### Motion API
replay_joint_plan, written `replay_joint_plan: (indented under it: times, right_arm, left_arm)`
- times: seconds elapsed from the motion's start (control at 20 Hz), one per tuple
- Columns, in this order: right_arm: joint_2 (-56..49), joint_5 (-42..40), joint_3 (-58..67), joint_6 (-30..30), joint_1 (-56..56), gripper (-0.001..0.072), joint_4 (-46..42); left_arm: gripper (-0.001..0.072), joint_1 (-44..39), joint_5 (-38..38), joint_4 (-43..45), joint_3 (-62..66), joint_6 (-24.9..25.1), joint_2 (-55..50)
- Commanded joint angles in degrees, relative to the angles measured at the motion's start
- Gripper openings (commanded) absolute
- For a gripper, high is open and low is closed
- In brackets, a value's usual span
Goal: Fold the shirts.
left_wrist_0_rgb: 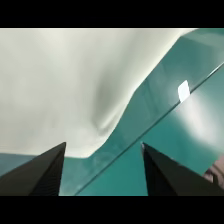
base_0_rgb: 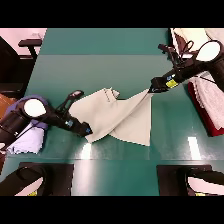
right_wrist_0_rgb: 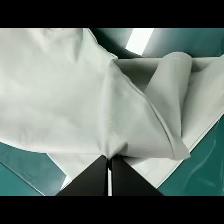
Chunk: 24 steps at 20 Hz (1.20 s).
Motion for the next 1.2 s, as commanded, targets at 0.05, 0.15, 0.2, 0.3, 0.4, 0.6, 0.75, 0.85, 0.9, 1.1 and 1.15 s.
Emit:
replay_joint_plan:
  times: [0.05, 0.15, 0.2, 0.3, 0.4, 0.6, 0.75, 0.85, 0.9, 1.1, 1.15]
  right_arm:
    - [0.7, -0.6, -1.1, 0.0, 0.0, 0.0012, 0.2]
    - [0.7, -0.6, -1.1, 0.0, 0.0, 0.0012, 0.2]
    - [0.7, -0.7, -1.1, 0.0, 0.0, 0.0013, 0.2]
    - [0.7, -1.5, -1.1, 0.0, 0.0, 0.0013, 0.2]
    - [0.7, -1.8, -1.1, 0.0, 0.0, 0.0013, 0.2]
    - [0.7, -2.1, -1.1, 0.0, 0.0, 0.0013, 0.2]
    - [0.7, -2.1, -1.1, 0.0, 0.0, 0.0013, 0.2]
    - [0.7, -2.1, -1.0, 0.0, 0.0, 0.0013, 0.2]
    - [0.7, -1.9, -0.4, 0.0, 0.0, 0.0013, 0.1]
    - [2.5, 1.3, 9.7, 0.0, 0.0, 0.0013, -6.5]
    - [3.8, 2.1, 13.1, -0.1, 0.0, 0.0013, -9.5]
  left_arm:
    - [0.0559, 10.8, 4.2, 6.1, 7.0, -3.0, -0.3]
    - [0.0559, 18.3, 4.9, 7.6, 7.8, -3.2, -2.1]
    - [0.0559, 21.6, 4.6, 7.6, 7.8, -3.1, -4.1]
    - [0.0559, 25.5, 4.4, 7.3, 7.7, -2.7, -9.4]
    - [0.0559, 26.2, 4.6, 6.9, 7.8, -2.4, -15.1]
    - [0.0559, 26.2, 5.1, 0.2, 7.8, 0.3, -24.1]
    - [0.0424, 26.2, 7.5, -3.4, 7.8, 0.3, -25.9]
    - [0.0167, 26.2, 8.5, -3.4, 9.1, 0.3, -25.9]
    - [0.0034, 26.2, 8.3, -3.4, 10.4, 0.4, -25.7]
    - [0.0029, 26.2, 7.8, -1.6, 19.3, 0.3, -17.2]
    - [0.0029, 26.2, 7.7, -0.3, 22.7, 0.3, -13.3]
